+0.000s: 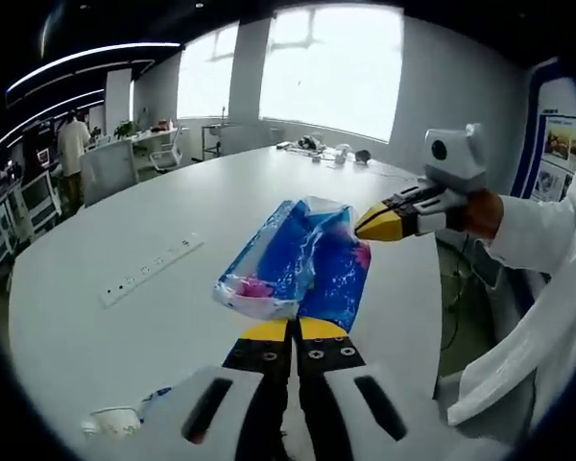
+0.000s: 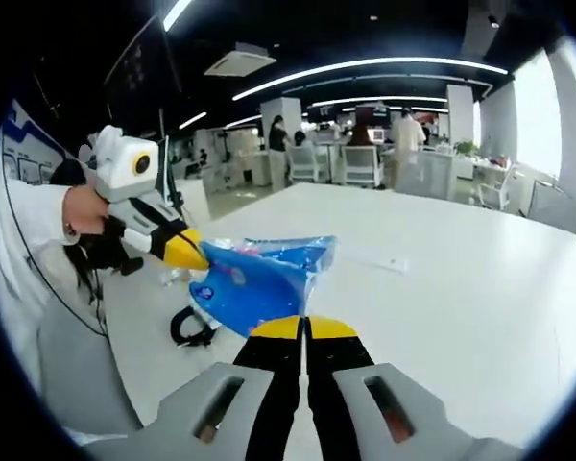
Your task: Arrange the tabletop items into an orderly group along one side of the table until the central work area is clear of visible clutter.
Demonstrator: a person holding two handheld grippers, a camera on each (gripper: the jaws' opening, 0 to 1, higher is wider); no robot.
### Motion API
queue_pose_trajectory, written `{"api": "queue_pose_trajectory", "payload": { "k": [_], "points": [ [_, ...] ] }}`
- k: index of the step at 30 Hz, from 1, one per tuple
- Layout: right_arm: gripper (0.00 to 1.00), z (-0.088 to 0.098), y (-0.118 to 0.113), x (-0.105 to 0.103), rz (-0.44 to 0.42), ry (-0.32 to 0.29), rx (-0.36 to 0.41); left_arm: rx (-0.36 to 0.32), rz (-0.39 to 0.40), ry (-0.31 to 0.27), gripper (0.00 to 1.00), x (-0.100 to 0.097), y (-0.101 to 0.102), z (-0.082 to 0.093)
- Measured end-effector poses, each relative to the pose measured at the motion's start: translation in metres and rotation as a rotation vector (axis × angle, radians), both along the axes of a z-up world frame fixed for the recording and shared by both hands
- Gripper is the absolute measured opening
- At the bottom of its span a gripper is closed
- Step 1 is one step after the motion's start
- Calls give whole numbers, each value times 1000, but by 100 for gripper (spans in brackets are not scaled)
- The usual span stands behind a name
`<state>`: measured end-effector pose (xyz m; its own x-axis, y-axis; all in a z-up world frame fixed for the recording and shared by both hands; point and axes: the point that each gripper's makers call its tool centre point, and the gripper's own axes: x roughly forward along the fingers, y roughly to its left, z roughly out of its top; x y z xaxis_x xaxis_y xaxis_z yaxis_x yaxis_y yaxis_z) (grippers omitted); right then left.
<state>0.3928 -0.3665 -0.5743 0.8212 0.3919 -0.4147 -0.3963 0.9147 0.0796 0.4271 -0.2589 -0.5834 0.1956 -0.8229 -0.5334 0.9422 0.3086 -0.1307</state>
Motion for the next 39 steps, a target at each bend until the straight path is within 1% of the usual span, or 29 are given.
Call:
{"api": "queue_pose_trajectory", "payload": {
  "k": [6, 11, 17, 22, 26, 32, 39],
  "points": [
    [0, -10, -28, 2, -43, 20, -9, 17, -21, -3, 0, 4, -30, -11],
    [0, -17, -45, 6, -69, 34, -22, 27, -37, 4, 0, 6, -48, -21],
    [0, -27, -63, 15, -95, 54, -39, 33, -50, 15, 0, 16, -71, -33],
    [0, -39, -76, 25, -113, 74, -50, 37, -44, 39, 0, 29, -83, -44],
    [0, -54, -82, 33, -116, 102, -61, 55, -45, 54, 0, 38, -90, -58],
    [0, -70, -93, 44, -131, 121, -68, 54, -19, 97, 0, 49, -101, -75],
    [0, -88, -108, 55, -147, 148, -69, 64, -8, 103, 0, 59, -115, -93]
  ]
}}
